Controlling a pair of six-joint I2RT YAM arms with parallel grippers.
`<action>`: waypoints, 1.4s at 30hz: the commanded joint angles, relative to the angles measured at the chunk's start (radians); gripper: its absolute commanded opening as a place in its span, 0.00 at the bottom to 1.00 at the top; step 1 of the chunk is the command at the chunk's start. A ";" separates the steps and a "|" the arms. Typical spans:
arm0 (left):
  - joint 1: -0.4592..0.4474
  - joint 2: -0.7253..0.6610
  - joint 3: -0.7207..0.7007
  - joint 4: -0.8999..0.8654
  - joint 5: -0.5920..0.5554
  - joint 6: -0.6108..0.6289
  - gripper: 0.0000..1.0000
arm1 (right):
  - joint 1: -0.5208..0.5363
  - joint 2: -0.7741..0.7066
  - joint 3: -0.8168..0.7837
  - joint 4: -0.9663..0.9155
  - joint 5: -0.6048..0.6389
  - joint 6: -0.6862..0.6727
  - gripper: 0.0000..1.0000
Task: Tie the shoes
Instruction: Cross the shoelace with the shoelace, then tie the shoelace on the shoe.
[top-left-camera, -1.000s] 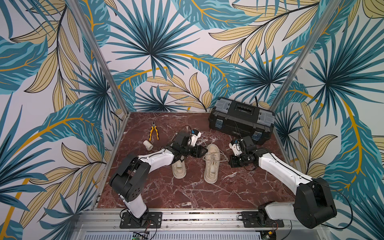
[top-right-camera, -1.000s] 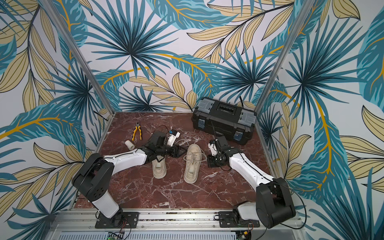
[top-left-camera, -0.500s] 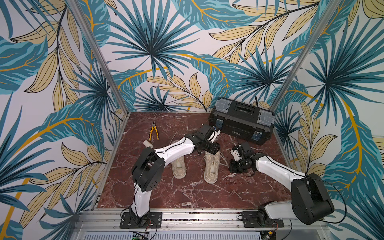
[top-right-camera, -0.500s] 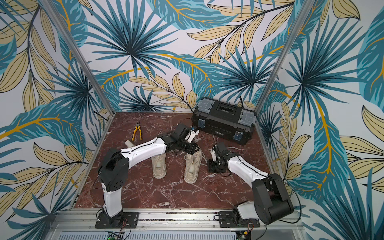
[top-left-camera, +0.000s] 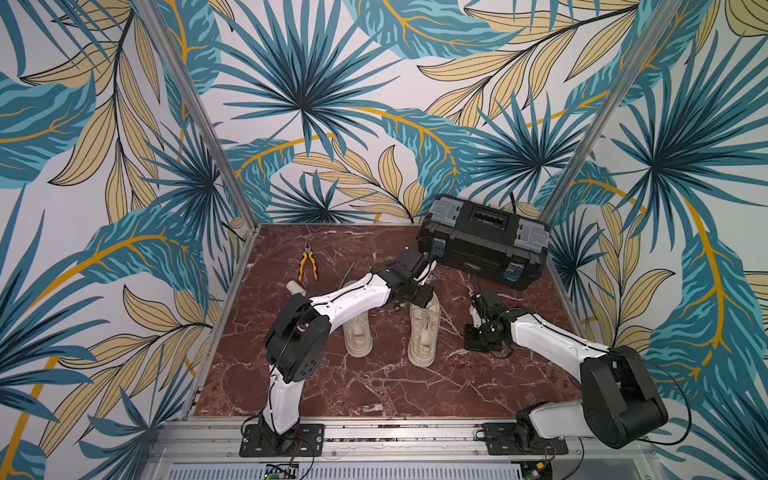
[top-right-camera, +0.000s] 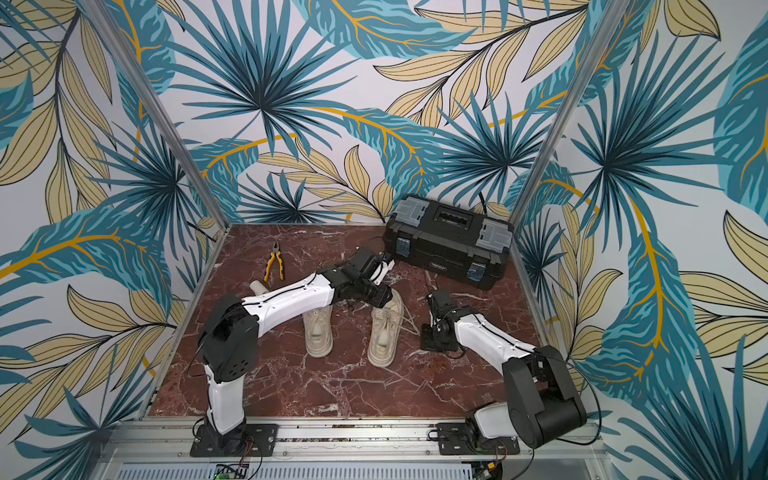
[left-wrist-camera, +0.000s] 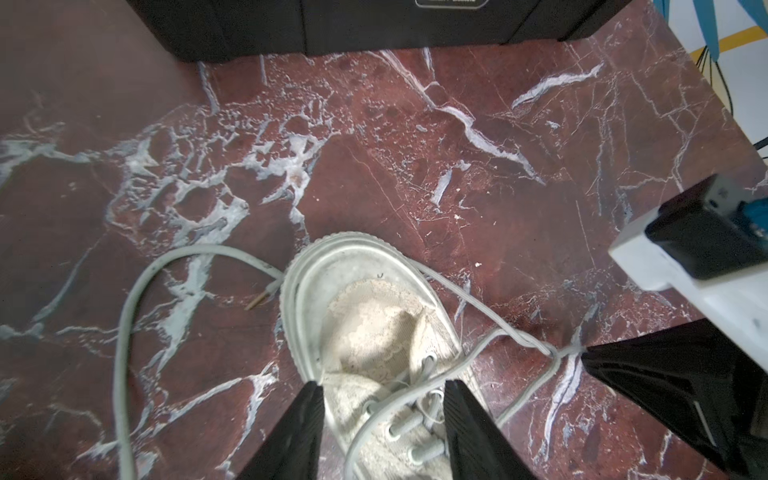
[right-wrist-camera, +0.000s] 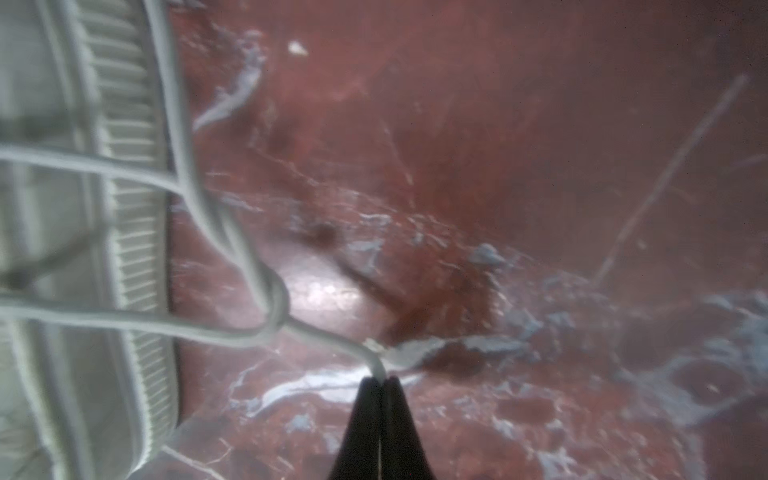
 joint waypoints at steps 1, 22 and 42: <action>0.025 -0.077 -0.064 0.033 -0.025 -0.023 0.52 | 0.003 -0.035 0.003 -0.103 0.149 0.037 0.00; 0.066 -0.238 -0.231 0.112 -0.047 -0.032 0.55 | 0.002 0.097 0.351 -0.127 0.085 -0.171 0.44; 0.078 -0.248 -0.271 0.114 -0.053 -0.038 0.56 | 0.030 0.508 0.531 -0.033 0.027 -0.175 0.39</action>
